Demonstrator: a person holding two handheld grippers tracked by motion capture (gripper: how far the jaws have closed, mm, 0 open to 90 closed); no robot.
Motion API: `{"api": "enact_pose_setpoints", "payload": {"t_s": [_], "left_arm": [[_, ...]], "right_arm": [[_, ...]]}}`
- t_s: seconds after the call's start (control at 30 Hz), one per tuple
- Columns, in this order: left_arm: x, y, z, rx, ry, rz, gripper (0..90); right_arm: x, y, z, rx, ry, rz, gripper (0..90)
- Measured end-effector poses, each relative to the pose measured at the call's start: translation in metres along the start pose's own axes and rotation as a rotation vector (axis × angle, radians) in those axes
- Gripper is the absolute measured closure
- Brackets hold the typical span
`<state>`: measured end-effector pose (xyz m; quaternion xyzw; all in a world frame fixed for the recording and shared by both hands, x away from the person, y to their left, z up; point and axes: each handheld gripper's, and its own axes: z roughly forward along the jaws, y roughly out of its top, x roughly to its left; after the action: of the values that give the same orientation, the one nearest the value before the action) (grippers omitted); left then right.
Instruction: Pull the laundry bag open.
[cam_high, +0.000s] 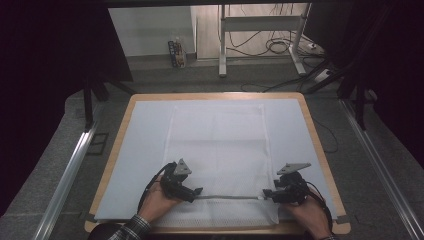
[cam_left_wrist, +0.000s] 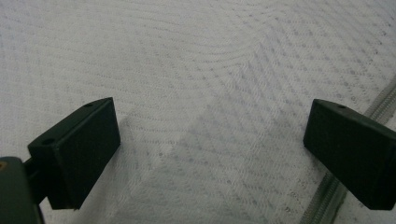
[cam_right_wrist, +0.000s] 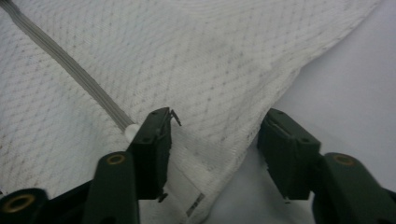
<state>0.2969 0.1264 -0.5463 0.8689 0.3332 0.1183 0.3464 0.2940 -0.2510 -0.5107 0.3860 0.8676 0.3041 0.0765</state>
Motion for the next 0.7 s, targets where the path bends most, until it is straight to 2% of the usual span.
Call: {"api": "enact_pose_setpoints", "payload": {"t_s": [0.1,0.13,0.17,0.27,0.3,0.33,0.43,0.57,0.63,0.7], "left_arm": [[0.0000,0.0000,0.0001,0.000,-0.001,0.000,3.3],[0.0000,0.0000,0.0001,0.000,-0.001,0.000,3.3],[0.0001,-0.0001,0.0001,0.000,-0.001,0.000,3.3],[0.0001,-0.0002,0.0001,-0.001,-0.001,-0.001,3.3],[0.0000,-0.0002,0.0001,-0.001,-0.001,-0.002,3.4],[0.0000,-0.0003,0.0001,-0.001,-0.002,-0.003,3.4],[-0.0001,-0.0004,0.0001,-0.002,-0.003,-0.003,3.4],[0.0000,-0.0004,0.0002,-0.003,-0.003,-0.003,3.4],[-0.0001,-0.0004,0.0002,-0.003,-0.003,-0.004,3.4],[0.0003,-0.0004,0.0000,0.002,-0.003,0.001,3.3]], "right_arm": [[0.0029,0.0022,0.0014,0.002,0.031,-0.002,54.3],[0.0029,0.0022,0.0014,0.002,0.031,-0.002,54.3],[0.0040,0.0033,0.0026,0.003,0.057,0.004,55.5],[0.0043,0.0038,0.0014,-0.004,0.050,0.007,60.0],[0.0020,0.0029,-0.0015,-0.018,0.090,0.030,66.0],[0.0004,0.0021,-0.0034,-0.015,0.098,0.038,68.8],[-0.0034,-0.0012,-0.0070,-0.005,0.104,0.050,75.6],[-0.0029,-0.0013,-0.0030,0.005,0.121,0.055,73.1],[0.0002,0.0010,-0.0035,-0.010,0.110,0.036,78.3],[0.0018,0.0035,-0.0073,-0.050,0.116,0.025,82.9]]}}
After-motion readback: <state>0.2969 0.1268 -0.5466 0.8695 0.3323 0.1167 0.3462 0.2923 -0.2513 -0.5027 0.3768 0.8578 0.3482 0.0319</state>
